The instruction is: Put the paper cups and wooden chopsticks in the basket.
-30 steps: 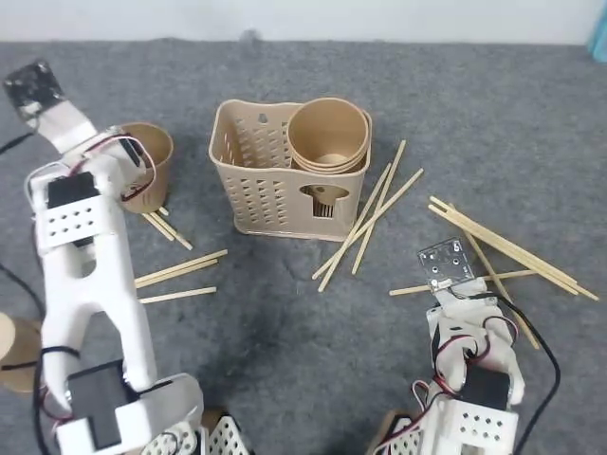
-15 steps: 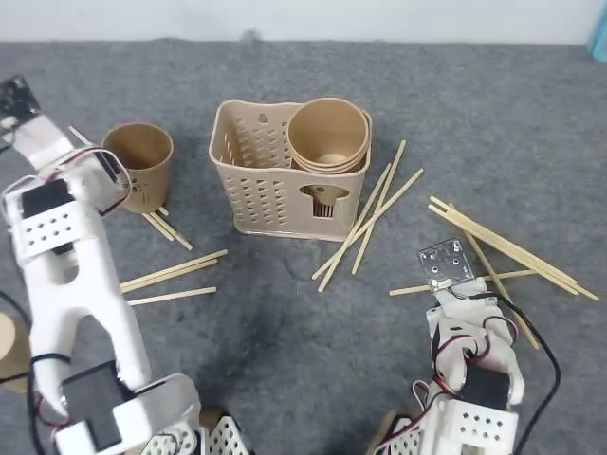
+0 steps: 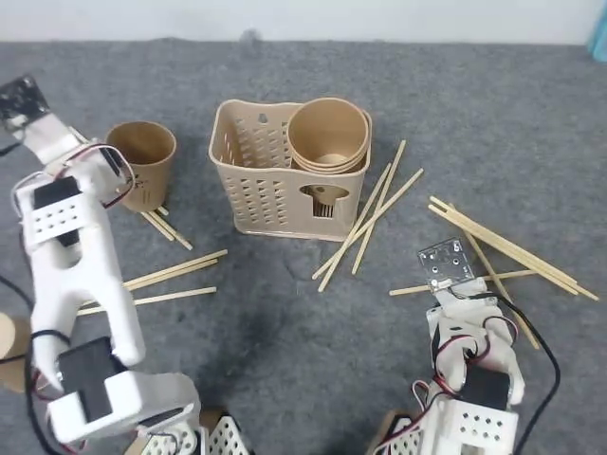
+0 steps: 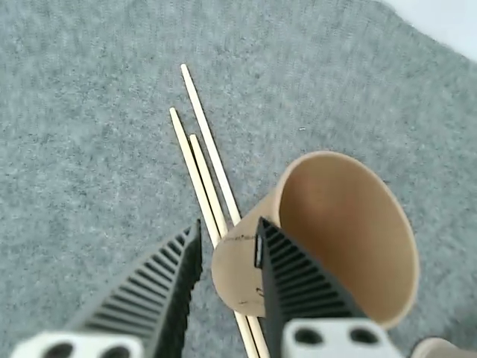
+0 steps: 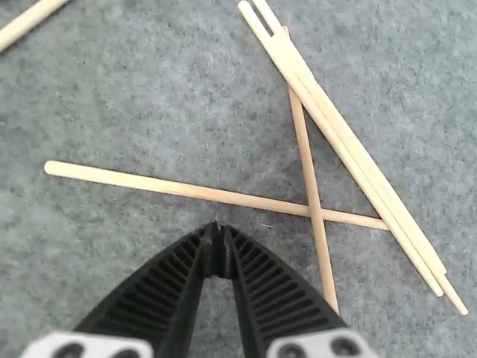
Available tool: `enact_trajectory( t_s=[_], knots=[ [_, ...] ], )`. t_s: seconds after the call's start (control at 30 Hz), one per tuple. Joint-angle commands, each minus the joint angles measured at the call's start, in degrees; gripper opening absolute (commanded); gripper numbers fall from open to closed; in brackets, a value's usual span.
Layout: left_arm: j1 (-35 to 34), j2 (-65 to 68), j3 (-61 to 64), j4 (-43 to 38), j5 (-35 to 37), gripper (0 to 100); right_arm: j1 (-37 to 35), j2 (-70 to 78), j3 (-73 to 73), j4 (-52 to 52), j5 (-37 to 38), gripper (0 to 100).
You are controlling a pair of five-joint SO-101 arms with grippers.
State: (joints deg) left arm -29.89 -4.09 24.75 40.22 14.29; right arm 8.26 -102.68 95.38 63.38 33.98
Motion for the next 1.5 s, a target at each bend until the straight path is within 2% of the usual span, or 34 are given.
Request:
enact_trajectory(
  t_s=[0.0,0.23,0.33,0.47,0.73,1.03,1.2,1.47],
  knots=[
    [0.8,-0.7,-2.1,-0.5,1.7,12,-0.3,0.0,0.2,-0.1,1.1,0.8],
    [0.8,-0.7,-11.1,10.6,2.3,12,-0.4,0.0,0.2,-0.3,1.1,0.8],
    [1.1,-0.7,-13.2,12.9,2.3,12,-0.4,0.0,0.2,-0.3,1.1,0.8],
    [1.1,0.0,-13.2,12.3,2.3,12,-0.3,0.0,0.2,-0.3,1.1,0.8],
    [2.9,4.3,-9.8,5.5,3.1,12,-0.3,0.0,0.2,-0.3,1.1,0.8],
    [3.3,10.8,-9.5,5.7,5.5,11,-0.2,0.0,0.2,-0.2,1.1,0.8],
    [3.3,10.1,-10.0,9.1,5.5,0,-0.2,0.0,0.2,-0.3,1.1,0.8],
    [5.4,-2.0,-9.9,17.2,5.6,1,-0.2,0.0,0.2,-0.3,1.1,0.8]
  ],
)
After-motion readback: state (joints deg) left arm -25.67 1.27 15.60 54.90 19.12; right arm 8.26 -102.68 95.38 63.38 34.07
